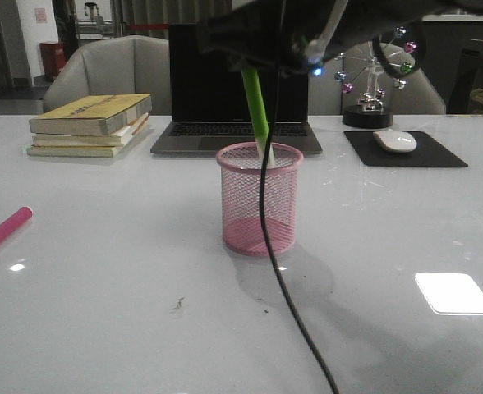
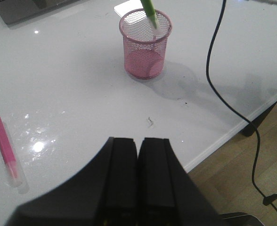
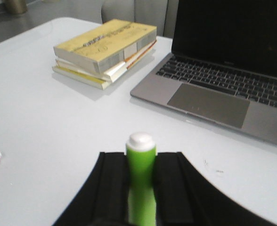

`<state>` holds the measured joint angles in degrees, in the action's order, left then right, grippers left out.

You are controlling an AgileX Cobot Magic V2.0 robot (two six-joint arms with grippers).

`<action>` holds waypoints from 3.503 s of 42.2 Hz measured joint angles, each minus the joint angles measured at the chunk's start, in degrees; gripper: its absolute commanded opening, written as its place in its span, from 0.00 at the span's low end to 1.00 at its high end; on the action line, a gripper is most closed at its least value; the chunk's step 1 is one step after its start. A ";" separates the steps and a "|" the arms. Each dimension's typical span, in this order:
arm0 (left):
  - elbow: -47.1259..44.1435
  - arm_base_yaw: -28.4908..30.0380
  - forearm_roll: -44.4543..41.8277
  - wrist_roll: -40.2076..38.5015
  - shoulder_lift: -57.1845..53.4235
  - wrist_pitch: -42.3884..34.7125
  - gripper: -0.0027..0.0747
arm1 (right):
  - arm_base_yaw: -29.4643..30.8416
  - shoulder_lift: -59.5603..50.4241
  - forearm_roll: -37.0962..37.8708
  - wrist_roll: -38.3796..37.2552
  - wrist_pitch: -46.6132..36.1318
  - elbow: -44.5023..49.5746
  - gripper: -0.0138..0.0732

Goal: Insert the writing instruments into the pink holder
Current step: 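Carry the green highlighter over the pink holder and drop it in, then withdraw the right gripper away from the holder, then grasp the pink highlighter upright with the left gripper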

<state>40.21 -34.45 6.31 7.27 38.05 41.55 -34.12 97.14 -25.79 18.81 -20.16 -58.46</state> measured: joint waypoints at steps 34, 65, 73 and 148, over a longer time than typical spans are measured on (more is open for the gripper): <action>0.00 0.00 0.00 0.00 0.00 -0.09 0.15 | 0.78 -19.64 5.66 1.17 25.93 0.00 0.62; 0.00 0.00 0.00 0.00 0.00 -0.09 0.15 | 21.61 -50.66 16.90 -13.51 82.79 5.46 0.51; 0.00 0.00 0.00 0.00 0.00 -0.21 0.15 | 22.58 -52.30 22.20 -20.28 87.55 7.51 0.51; 42.44 27.91 -3.77 -5.63 76.62 5.91 0.47 | 22.58 -52.44 22.59 -22.00 88.94 7.87 0.51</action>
<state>82.65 -6.54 2.54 1.63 114.67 47.46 -11.54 44.70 -3.19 -3.18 68.79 -50.59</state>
